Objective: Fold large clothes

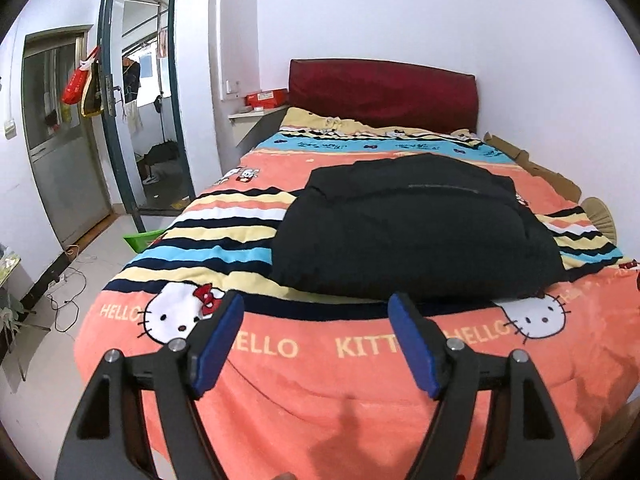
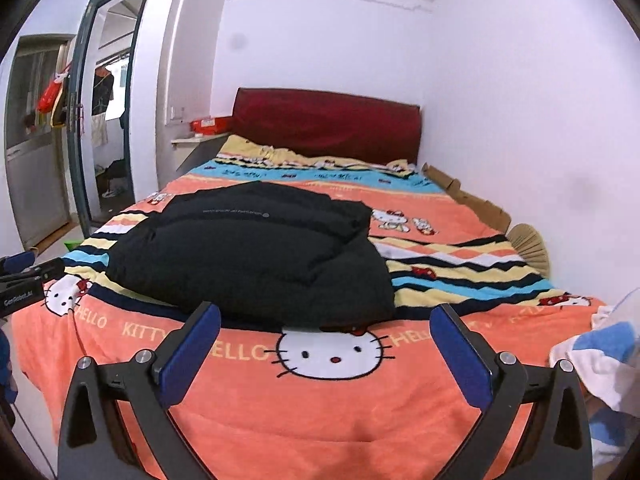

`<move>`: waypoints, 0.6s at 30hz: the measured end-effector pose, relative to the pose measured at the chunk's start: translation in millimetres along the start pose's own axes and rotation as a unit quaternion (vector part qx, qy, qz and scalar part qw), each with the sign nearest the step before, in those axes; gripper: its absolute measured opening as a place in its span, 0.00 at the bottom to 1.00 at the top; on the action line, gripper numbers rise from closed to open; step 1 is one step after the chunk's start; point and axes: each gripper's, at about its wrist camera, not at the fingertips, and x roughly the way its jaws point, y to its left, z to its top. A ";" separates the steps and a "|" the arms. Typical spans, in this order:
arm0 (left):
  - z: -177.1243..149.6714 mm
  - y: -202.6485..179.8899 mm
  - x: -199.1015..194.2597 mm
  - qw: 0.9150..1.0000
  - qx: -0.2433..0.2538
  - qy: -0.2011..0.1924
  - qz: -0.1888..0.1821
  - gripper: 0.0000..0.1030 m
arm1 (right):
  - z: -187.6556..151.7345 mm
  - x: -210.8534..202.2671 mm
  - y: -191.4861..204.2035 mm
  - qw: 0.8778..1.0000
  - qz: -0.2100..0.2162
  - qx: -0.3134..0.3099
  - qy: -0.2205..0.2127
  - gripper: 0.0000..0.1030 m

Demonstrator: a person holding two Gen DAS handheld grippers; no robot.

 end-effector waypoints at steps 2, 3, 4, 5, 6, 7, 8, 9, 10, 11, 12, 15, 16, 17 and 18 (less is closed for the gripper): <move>-2.8 -5.5 -1.8 1.000 0.009 -0.003 0.016 0.71 | -1.1 -3.3 -1.1 1.000 -0.003 0.003 -0.007 1.00; -4.6 -9.8 -4.1 0.999 0.017 -0.010 0.029 0.71 | -1.6 -4.5 -1.5 1.000 -0.003 0.005 -0.009 1.00; -6.0 -13.7 -6.8 0.999 0.024 -0.019 0.037 0.71 | -2.0 -4.6 -2.1 1.000 -0.004 0.006 -0.010 0.99; -6.9 -17.1 -9.5 0.998 0.029 -0.025 0.040 0.71 | -2.6 -4.5 -2.2 1.000 -0.005 0.006 -0.011 0.99; -7.4 -19.2 -11.9 0.998 0.031 -0.031 0.040 0.71 | -3.2 -4.5 -1.9 1.000 -0.005 0.006 -0.011 0.99; -7.8 -21.7 -15.3 0.998 0.034 -0.038 0.036 0.71 | -3.8 -4.2 -1.6 1.000 -0.004 0.005 -0.012 0.99; -7.7 -23.5 -18.0 0.998 0.037 -0.043 0.033 0.71 | -4.4 -3.8 -1.6 1.000 -0.004 0.005 -0.012 1.00; -8.1 -25.0 -20.1 0.998 0.038 -0.047 0.030 0.71 | -4.8 -3.5 -1.2 1.000 -0.004 0.005 -0.013 0.99; -8.2 -26.0 -21.4 0.998 0.038 -0.049 0.027 0.71 | -5.1 -3.5 -1.3 1.000 -0.004 0.005 -0.013 0.99; -8.9 -27.1 -22.5 0.998 0.039 -0.050 0.024 0.71 | -5.4 -3.1 -1.5 1.000 -0.003 0.005 -0.014 1.00; -8.8 -27.7 -23.1 0.998 0.039 -0.050 0.021 0.71 | -5.9 -2.2 -1.5 1.000 -0.003 0.005 -0.014 1.00; -8.2 -29.3 -24.8 0.998 0.041 -0.053 0.017 0.71 | -8.0 1.8 -2.7 1.000 -0.002 0.007 -0.009 1.00; -8.2 -31.0 -24.9 0.997 0.044 -0.055 0.018 0.71 | -9.0 3.5 -3.8 1.000 -0.001 0.010 -0.008 1.00; -8.3 -32.4 -24.9 0.997 0.045 -0.055 0.018 0.71 | -9.4 4.5 -4.2 1.000 -0.001 0.011 -0.006 1.00; -8.1 -34.1 -24.0 0.997 0.046 -0.054 0.017 0.71 | -10.0 5.6 -4.4 1.000 -0.001 0.011 -0.005 1.00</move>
